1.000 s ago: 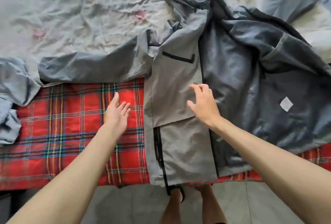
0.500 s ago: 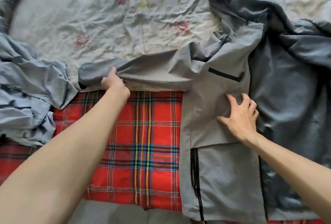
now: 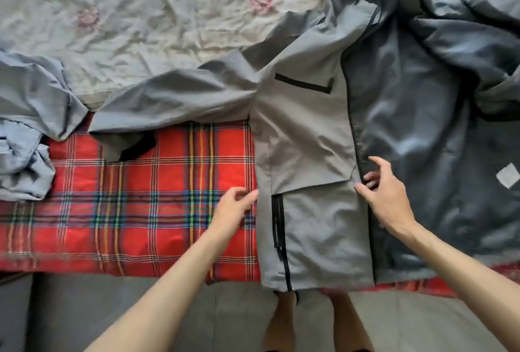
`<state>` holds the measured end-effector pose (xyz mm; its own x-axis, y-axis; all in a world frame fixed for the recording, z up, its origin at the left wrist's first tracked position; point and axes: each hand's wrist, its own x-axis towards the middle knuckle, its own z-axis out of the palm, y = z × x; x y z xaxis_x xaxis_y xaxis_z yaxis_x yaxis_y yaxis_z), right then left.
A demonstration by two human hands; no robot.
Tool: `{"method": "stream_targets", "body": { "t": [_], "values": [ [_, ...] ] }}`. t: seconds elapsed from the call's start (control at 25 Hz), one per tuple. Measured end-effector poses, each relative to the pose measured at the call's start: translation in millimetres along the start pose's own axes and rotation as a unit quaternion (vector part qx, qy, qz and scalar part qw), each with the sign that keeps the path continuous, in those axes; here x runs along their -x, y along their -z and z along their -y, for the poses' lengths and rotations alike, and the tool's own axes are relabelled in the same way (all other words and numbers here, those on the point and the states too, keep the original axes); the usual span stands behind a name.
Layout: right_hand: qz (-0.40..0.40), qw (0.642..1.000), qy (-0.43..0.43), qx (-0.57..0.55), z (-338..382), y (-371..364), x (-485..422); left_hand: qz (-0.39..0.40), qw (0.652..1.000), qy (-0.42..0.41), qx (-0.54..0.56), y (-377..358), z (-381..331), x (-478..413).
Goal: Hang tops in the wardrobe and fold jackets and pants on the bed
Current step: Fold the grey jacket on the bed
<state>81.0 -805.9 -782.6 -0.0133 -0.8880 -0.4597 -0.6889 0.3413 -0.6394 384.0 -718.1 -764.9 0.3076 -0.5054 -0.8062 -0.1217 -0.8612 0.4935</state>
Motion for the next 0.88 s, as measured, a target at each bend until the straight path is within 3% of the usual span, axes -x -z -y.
{"method": "stream_targets", "body": {
  "t": [0.12,0.2,0.28,0.4,0.6,0.72,0.8,0.88],
  "values": [
    [0.045,0.995,0.048,0.080,-43.9,22.5,47.9,0.012,0.984,-0.030,-0.174,-60.6,51.8,30.5],
    [0.071,0.958,0.162,0.225,-88.0,34.6,81.2,-0.056,0.989,-0.044,-0.127,-79.3,62.6,48.1],
    [0.108,0.889,0.270,0.354,-129.0,39.6,104.8,-0.133,0.989,-0.059,-0.032,-80.2,71.3,57.2],
    [0.105,0.837,0.314,0.436,-157.6,48.6,105.6,-0.195,0.979,-0.056,0.014,-82.3,76.5,64.8],
    [0.082,0.820,0.363,0.435,-157.4,55.7,93.9,-0.085,0.994,0.019,0.070,-90.1,97.2,70.7],
    [0.084,0.852,0.363,0.369,-157.0,59.1,107.6,-0.151,0.988,-0.036,0.014,-86.8,101.7,80.5],
    [0.115,0.851,0.394,0.328,-155.8,52.6,127.5,-0.214,0.972,-0.069,-0.067,-76.2,102.7,85.7],
    [0.164,0.854,0.384,0.311,-153.2,43.6,139.0,-0.205,0.969,-0.077,-0.117,-60.7,111.5,87.1]
  ]
}}
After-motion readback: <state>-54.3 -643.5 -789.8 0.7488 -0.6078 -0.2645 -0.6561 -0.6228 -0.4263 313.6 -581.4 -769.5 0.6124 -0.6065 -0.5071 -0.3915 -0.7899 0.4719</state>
